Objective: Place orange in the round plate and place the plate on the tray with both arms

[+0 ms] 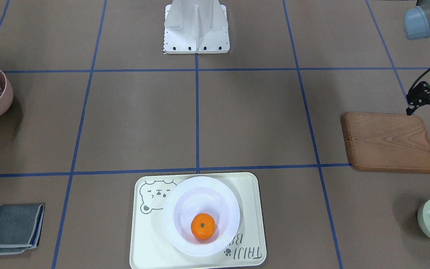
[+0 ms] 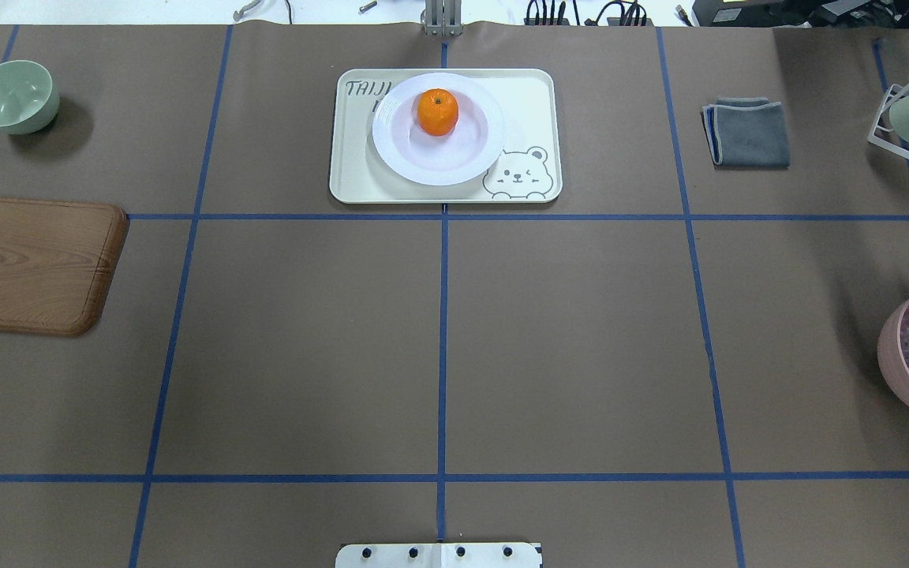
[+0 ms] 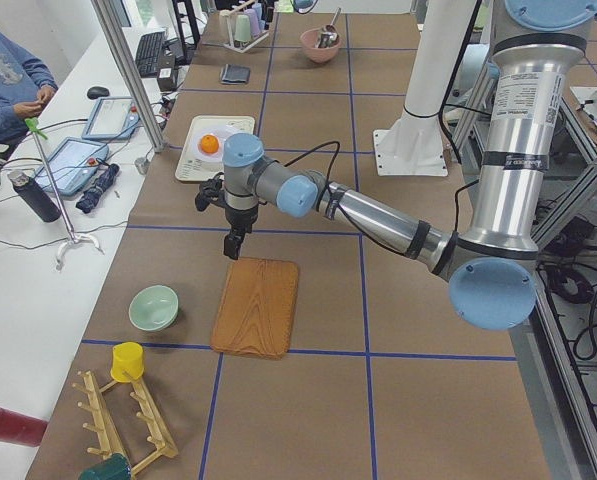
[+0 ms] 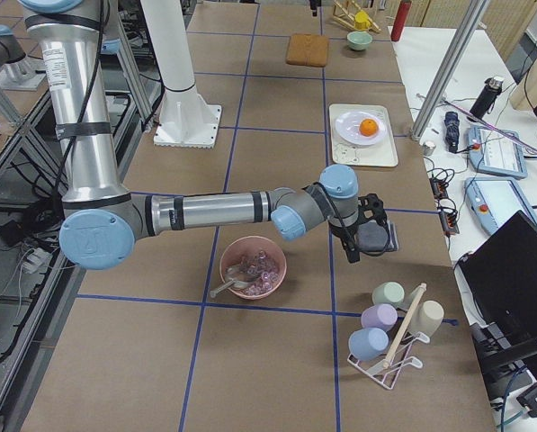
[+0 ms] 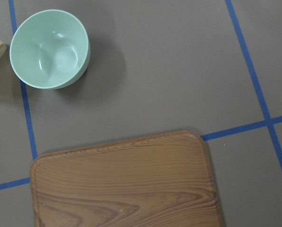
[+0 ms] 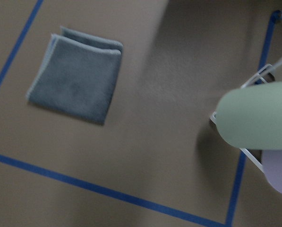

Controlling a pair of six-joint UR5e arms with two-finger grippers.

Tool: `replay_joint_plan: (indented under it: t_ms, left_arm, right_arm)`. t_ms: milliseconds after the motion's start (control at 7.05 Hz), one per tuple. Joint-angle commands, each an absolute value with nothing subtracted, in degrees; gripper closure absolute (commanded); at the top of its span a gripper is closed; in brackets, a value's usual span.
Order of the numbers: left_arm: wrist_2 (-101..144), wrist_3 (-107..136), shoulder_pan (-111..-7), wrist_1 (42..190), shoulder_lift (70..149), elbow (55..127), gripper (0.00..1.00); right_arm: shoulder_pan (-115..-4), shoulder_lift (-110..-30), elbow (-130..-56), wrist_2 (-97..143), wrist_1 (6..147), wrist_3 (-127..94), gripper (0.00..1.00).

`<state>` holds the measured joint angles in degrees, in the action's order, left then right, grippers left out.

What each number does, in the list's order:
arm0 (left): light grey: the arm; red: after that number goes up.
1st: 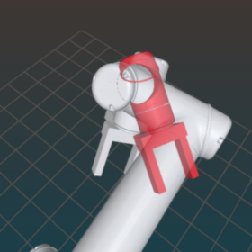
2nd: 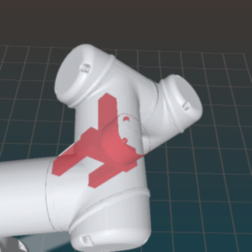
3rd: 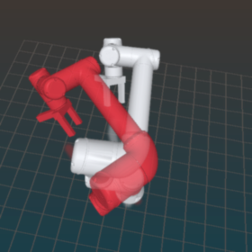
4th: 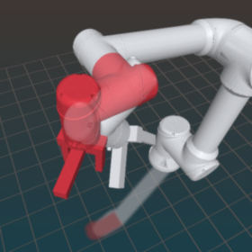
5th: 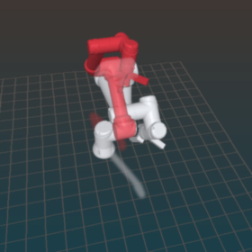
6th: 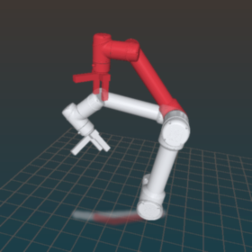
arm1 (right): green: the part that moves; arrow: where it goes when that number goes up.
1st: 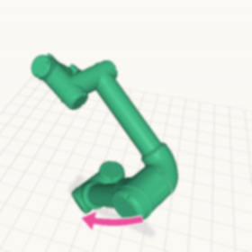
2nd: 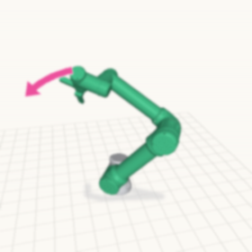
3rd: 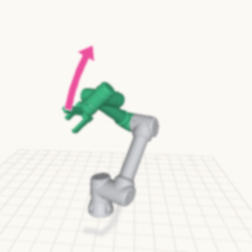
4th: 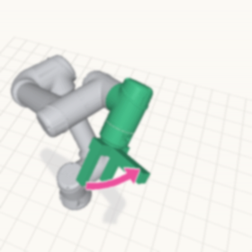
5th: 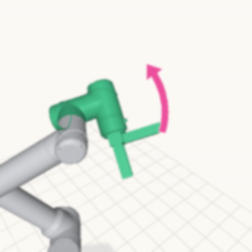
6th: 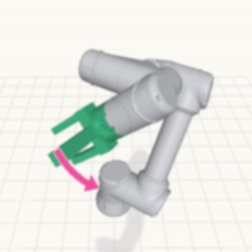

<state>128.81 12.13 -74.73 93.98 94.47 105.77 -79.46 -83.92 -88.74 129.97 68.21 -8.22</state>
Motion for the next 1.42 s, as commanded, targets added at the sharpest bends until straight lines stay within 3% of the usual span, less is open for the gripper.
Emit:
replay_joint_plan:
  t_ms: [0, 852, 1277]
  left_arm:
    - [132.27, 4.34, -79.09, 93.87, 90.28, 105.21, 0.03]
    - [137.55, 0.44, -80.42, 86.83, 88.85, 101.52, 0.02]
    - [137.28, 1.05, -81.99, 88.42, 89.30, 100.28, 0.02]
  right_arm:
    - [-83.23, -84.46, -91.13, 130.96, 81.95, 4.37, 0.00]
    - [-83.67, -89.90, -95.18, 132.79, 88.86, 13.67, 0.00]
    - [-83.41, -87.21, -100.69, 133.07, 97.93, 13.71, 0.00]
